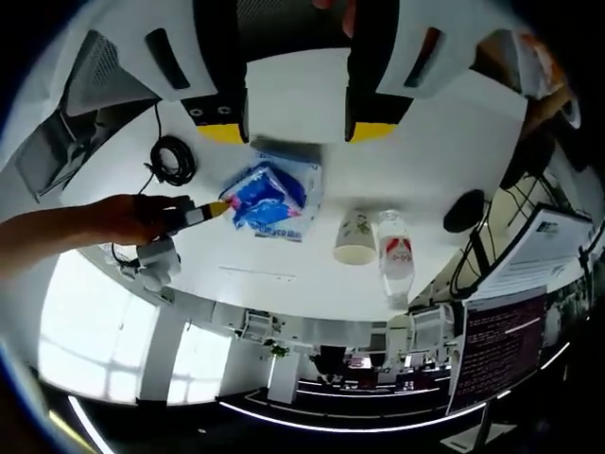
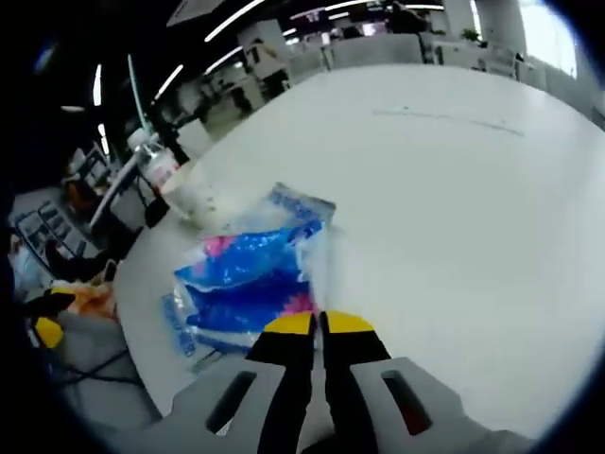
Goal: Arrange the tabletop items into an orderly group along one side of the table until the central work area is clear of visible clutter.
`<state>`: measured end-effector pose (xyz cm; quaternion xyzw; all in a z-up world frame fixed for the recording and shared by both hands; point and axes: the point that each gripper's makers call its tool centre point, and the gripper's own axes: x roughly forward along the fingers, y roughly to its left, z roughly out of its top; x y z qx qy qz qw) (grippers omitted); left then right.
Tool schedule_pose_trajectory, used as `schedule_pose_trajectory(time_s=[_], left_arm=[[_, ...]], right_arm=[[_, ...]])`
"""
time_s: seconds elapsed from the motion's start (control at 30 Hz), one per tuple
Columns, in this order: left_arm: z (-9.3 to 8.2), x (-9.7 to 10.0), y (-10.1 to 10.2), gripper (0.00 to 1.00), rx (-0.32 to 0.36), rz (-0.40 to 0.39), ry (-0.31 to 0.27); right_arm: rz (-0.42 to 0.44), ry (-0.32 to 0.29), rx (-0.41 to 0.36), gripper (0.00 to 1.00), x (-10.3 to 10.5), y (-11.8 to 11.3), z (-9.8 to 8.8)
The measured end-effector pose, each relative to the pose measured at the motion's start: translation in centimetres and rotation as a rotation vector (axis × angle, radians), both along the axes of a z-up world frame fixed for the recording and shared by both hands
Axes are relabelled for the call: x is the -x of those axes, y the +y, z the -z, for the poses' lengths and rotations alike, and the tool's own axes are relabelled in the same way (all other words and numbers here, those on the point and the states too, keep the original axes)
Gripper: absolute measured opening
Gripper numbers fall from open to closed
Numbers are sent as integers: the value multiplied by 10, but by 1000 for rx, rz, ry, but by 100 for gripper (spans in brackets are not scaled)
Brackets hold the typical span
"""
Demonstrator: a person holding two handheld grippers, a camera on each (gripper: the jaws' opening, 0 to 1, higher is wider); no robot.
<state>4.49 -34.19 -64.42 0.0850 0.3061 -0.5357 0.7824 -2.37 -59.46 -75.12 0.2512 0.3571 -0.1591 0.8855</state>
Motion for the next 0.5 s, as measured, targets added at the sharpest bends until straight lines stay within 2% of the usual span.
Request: schedule_pose_trajectory(time_s=[0.27,0.5], left_arm=[[0,1,-7,40,2,17,2],[3,5,-14,40,-6,45,5]], right_arm=[[113,-13,-15,0,39,-21,2],[215,-29,-6,0,71,-48,-2]])
